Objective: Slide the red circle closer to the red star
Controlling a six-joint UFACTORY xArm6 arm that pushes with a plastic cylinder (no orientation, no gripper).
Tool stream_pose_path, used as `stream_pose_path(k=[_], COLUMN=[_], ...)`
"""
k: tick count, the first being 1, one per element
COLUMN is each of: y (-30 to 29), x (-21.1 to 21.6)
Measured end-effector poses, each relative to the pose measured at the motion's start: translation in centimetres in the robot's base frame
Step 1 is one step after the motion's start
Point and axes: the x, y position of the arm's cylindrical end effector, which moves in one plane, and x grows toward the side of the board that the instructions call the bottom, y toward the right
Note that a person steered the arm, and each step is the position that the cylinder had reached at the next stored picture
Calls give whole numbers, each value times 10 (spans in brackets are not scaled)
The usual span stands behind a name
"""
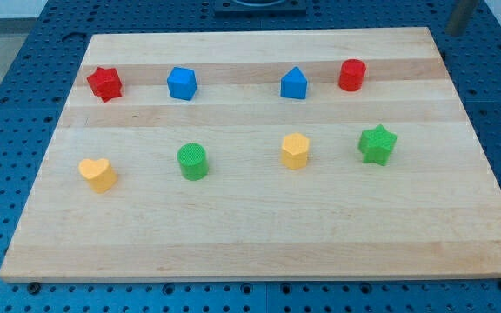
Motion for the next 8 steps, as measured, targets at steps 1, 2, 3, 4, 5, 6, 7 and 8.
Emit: stream_pose_path(k=[1,2,3,4,5,6,7,8], y=[0,0,-8,-18,-35,-66,-100,-107], x=[18,44,46,43,41,42,51,71])
